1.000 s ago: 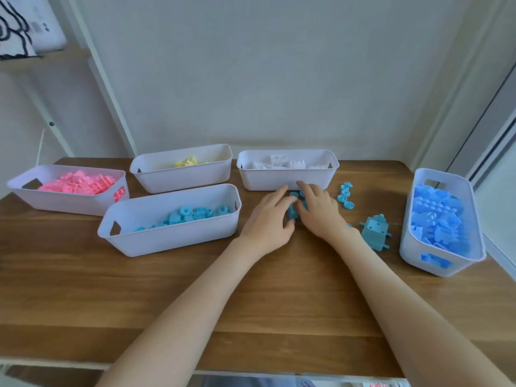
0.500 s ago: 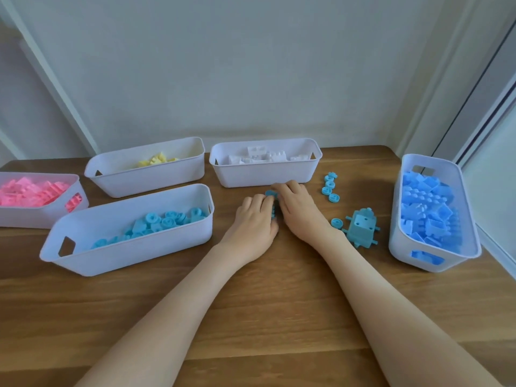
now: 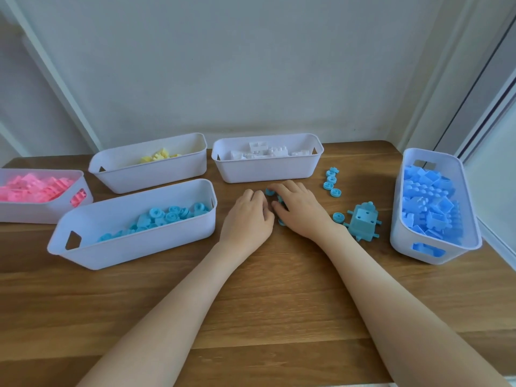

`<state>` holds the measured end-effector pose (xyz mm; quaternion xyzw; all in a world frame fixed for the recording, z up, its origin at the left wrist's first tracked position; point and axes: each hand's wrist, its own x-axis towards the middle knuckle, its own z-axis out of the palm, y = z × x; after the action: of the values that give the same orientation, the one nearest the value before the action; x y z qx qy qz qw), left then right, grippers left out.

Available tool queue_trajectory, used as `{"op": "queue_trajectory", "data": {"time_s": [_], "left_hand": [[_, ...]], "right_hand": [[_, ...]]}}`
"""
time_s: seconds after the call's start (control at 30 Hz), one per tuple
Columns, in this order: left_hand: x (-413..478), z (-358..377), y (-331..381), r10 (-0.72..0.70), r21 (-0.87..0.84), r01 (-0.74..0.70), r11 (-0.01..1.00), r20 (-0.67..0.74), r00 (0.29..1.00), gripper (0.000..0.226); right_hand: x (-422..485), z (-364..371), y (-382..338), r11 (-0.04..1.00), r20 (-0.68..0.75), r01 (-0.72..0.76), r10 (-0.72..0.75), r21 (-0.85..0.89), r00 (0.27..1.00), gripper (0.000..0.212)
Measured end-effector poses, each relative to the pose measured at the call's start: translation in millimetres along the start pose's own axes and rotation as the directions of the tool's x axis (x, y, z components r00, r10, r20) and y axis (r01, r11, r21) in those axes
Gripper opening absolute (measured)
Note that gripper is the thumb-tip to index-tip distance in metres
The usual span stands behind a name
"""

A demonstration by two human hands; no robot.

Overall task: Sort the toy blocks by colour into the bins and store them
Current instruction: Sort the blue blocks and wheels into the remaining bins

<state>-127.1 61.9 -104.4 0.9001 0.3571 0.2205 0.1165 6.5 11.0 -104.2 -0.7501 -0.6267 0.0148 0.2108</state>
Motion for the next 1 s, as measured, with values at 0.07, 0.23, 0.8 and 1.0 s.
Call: {"op": "queue_trajectory", "data": {"time_s": [0.07,0.23,0.8,1.0], "left_hand": [[0,1,0,-0.036,0.007,0.036,0.999,-0.012,0.999,0.010],[2,0,-1,-0.061,-0.029,0.061,0.998,-0.014,0.998,0.036],[1,-2,1,-0.038,0.057,0.040,0.998,-0.027,0.999,0.016],[-1,-3,0,-0.036,-0.008,0.036,0.999,-0.015,0.999,0.012]], "right_hand": [[-2,0,0,1.000,-0.027,0.002,-0.002,-0.002,1.000,0.038],[-5,-5,-2,0.998,0.051,0.021,-0.024,0.053,0.998,0.038],[-31,-2,-14,0.968,-0.077,-0.024,0.004,-0.249,0.997,0.034],[-29,-2,-15,0.949,-0.211,-0.156,0.100,-0.272,0.972,0.025]]}}
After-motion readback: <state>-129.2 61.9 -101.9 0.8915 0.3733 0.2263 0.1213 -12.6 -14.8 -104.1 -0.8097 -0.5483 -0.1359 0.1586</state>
